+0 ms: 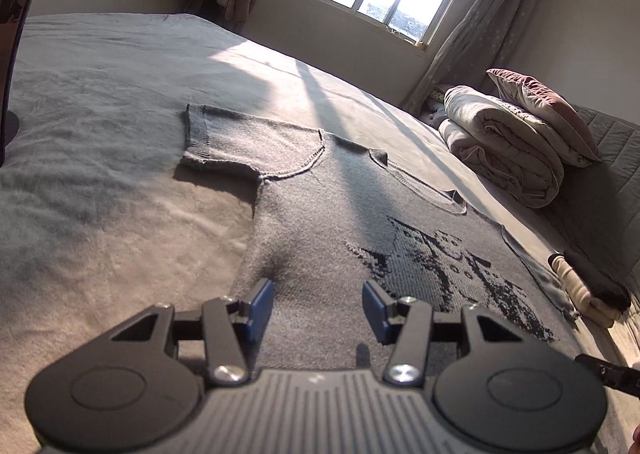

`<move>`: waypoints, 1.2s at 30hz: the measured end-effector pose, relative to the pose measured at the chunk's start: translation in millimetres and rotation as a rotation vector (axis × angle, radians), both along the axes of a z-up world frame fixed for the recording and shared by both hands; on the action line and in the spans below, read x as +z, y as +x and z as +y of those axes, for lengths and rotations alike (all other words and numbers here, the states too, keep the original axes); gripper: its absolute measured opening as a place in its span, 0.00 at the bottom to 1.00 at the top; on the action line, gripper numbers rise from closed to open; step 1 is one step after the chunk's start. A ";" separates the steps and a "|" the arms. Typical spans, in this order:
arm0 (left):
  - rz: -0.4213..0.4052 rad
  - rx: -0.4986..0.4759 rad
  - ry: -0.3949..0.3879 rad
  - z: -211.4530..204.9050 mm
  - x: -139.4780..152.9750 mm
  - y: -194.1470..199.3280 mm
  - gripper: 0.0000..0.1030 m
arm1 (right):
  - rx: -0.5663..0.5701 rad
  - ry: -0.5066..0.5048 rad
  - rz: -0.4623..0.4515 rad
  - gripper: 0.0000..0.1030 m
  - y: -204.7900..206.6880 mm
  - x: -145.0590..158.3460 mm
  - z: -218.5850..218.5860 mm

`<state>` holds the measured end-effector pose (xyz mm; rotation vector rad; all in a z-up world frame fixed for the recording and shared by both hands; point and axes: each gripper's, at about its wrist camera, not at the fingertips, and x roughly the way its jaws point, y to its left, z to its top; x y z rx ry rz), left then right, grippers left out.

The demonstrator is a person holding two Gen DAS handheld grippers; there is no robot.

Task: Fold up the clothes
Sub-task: 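Move the open right gripper to the other side edge of the sweater, then grasp the sweater side with the right gripper and fold it over the body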

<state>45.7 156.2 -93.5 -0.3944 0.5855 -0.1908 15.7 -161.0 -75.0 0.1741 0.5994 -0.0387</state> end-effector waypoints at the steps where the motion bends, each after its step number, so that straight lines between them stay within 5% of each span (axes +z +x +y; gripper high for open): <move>1: 0.003 -0.005 -0.002 1.0 0.0 0.6 0.49 | 0.001 -0.011 0.012 0.53 7.2 -5.1 0.7; 9: 0.054 -0.028 0.042 -6.2 13.0 9.9 0.52 | -0.021 -0.064 0.085 0.53 11.7 -7.4 -43.9; 12: 0.050 -0.043 -0.015 -12.6 21.7 13.9 0.53 | -0.054 -0.051 0.094 0.56 16.6 0.9 -69.5; 23: 0.054 -0.052 -0.066 -46.2 27.1 31.8 0.63 | -0.215 0.200 0.115 0.58 63.4 -0.3 -146.4; 30: 0.054 -0.063 -0.002 -51.2 23.7 39.3 0.65 | -0.332 0.321 0.087 0.57 90.1 -10.3 -171.6; 34: 0.069 -0.082 -0.014 -50.8 21.0 43.7 0.65 | -0.411 0.335 0.064 0.47 100.2 -10.7 -175.1; 36: 0.078 -0.082 -0.018 -49.9 19.6 45.2 0.65 | -0.434 0.332 0.056 0.32 104.3 -6.3 -174.7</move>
